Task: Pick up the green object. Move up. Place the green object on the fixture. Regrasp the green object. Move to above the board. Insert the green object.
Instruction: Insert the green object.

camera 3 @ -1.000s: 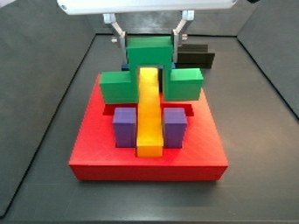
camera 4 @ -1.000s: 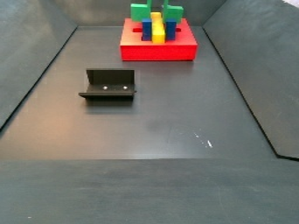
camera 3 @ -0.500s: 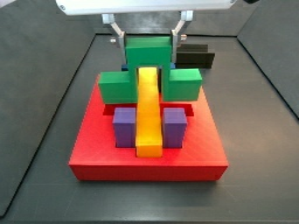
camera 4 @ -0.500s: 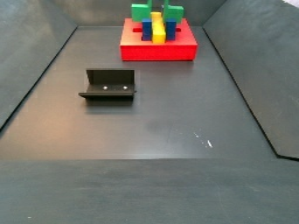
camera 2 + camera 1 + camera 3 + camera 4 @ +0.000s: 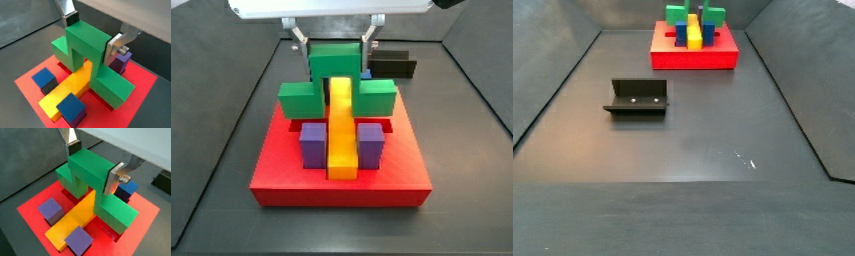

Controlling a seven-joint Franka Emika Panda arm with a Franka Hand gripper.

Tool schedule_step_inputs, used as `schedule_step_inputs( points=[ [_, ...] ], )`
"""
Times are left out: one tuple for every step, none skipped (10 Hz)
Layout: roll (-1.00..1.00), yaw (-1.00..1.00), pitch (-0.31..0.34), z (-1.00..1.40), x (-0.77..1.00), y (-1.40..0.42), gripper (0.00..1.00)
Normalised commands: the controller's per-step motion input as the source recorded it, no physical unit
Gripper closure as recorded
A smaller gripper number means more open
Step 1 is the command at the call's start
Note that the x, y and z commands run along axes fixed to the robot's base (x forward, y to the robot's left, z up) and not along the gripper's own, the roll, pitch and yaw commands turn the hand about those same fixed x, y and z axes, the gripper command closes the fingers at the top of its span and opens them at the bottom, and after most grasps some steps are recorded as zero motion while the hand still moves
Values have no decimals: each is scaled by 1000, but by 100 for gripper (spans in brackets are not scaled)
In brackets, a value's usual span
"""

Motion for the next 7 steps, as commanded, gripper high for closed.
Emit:
schedule_step_inputs(
  points=[
    [0, 0, 0, -74, 160, -11, 100],
    [0, 0, 0, -60, 200, 0, 100],
    [0, 0, 1, -37, 200, 0, 100],
    [0, 0, 23, 0, 234, 0, 100],
    [0, 0, 14, -3, 220, 0, 100],
    [0, 0, 0, -54, 157, 0, 100],
    [4, 0, 0, -100, 80, 0, 100]
  ],
)
